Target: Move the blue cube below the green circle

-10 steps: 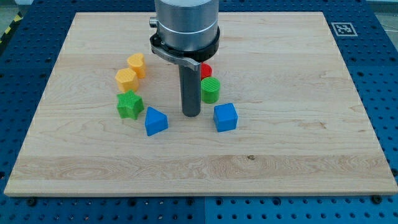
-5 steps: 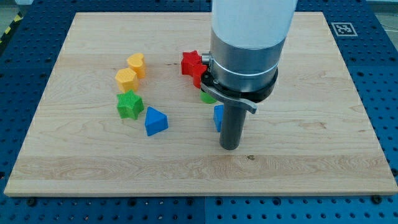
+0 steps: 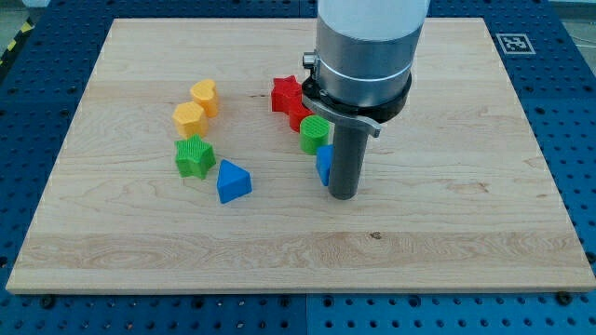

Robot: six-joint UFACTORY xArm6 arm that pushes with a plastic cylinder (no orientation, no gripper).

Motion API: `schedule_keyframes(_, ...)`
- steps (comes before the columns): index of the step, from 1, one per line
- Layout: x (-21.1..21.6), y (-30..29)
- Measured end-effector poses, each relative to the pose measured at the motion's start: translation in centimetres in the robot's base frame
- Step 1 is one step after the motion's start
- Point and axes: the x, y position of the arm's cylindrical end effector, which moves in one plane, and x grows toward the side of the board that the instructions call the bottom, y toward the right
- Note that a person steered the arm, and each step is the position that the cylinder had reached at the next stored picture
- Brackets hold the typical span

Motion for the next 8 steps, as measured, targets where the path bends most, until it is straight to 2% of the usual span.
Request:
schedule_keyframes(5, -0.7, -0.5)
schedule_keyframes(7, -0.5, -1.8)
schedule_keyframes(8, -0.5, -4.7)
